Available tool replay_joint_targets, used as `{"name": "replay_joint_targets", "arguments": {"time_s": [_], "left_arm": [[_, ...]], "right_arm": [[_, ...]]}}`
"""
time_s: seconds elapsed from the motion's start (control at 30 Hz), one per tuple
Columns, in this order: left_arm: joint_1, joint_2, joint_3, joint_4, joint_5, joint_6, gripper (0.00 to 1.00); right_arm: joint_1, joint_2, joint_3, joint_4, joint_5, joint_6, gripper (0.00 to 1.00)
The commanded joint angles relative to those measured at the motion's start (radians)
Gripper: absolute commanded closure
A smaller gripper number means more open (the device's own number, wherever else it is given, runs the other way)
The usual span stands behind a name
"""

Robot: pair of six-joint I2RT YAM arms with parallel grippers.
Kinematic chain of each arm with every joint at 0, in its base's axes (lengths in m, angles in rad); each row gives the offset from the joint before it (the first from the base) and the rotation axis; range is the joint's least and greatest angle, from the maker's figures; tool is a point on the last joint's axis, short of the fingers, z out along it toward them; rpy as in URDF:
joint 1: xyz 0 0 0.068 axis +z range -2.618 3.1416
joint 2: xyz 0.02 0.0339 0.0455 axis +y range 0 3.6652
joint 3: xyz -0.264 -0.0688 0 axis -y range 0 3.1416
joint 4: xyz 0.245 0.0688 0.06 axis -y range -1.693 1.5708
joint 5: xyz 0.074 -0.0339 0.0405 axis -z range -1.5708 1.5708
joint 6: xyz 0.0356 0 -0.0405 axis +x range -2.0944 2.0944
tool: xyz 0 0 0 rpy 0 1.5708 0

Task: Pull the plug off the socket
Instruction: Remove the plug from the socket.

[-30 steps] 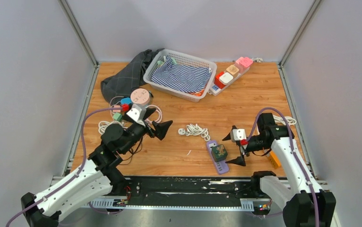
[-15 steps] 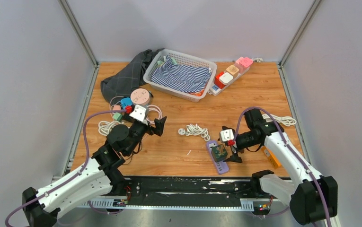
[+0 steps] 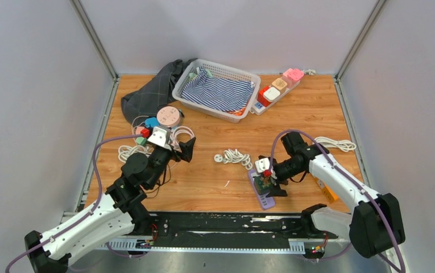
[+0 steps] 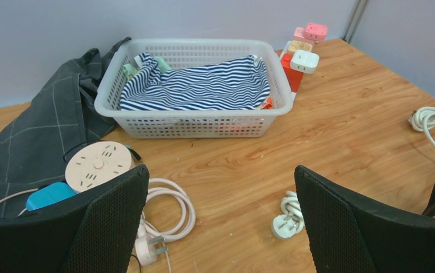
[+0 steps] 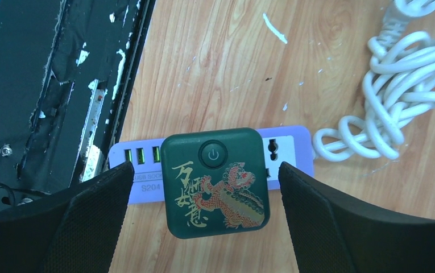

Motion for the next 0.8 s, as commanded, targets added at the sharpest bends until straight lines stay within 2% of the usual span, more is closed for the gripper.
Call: {"name": "replay_joint_targets", "arguments": {"time_s": [0.0,0.27,0.43,0.57,0.7,0.77], "left_arm": [[-0.005,-0.008,-0.013,0.011,-0.021,-0.016,0.00],[-0.005,-0.018,-0.022,0.010,0.019,-0.024,0.00],[-0.005,-0.003,-0.020,0.011,0.065,-0.047,0.00],[-0.005,0.020,-0.023,0.014,0.138,-0.106,0.00],[-0.005,0.091,-0.041,0.026,0.245,-0.251,0.00],[-0.005,0.162,-0.061,0.079,0.361,-0.306,0.01]], "right_arm": [[0.025,0.020,-0.032,0.033,0.067,0.018,0.05],[0.037,0.055,-0.044,0.053,0.081,0.034,0.22],[0.044,0.083,-0.036,0.045,0.068,0.037,0.39],[0.048,0.085,-0.019,0.018,0.056,0.039,0.61],[0.035,0.073,-0.014,0.013,0.061,0.070,0.93],[0.015,0.073,-0.014,0.031,0.081,0.115,0.98]]}}
